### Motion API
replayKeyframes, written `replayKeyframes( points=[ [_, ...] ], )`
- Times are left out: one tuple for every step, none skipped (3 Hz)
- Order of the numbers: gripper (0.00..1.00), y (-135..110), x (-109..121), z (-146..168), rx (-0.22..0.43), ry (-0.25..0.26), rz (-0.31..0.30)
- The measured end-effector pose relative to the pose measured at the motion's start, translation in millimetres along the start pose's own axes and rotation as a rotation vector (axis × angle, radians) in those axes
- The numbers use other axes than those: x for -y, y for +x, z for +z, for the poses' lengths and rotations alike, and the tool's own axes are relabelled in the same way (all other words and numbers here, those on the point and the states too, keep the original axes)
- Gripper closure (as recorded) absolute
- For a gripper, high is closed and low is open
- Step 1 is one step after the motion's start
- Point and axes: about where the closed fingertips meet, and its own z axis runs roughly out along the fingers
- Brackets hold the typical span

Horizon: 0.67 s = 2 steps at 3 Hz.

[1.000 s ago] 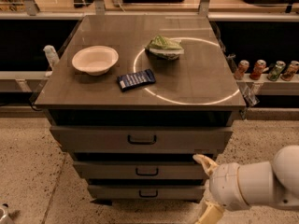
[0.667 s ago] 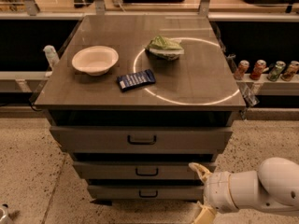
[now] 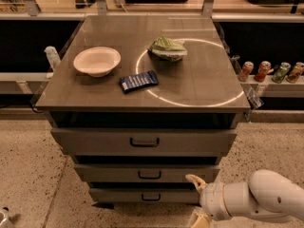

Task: Open bottom drawer

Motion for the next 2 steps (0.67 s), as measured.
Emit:
replayKeyframes(
  points=[
    [0.0, 0.5, -5.5, -0.2, -0.002, 0.023, 0.001],
    [0.0, 32.2, 9.7, 16.4, -0.013, 0.049, 0.056]
  ],
)
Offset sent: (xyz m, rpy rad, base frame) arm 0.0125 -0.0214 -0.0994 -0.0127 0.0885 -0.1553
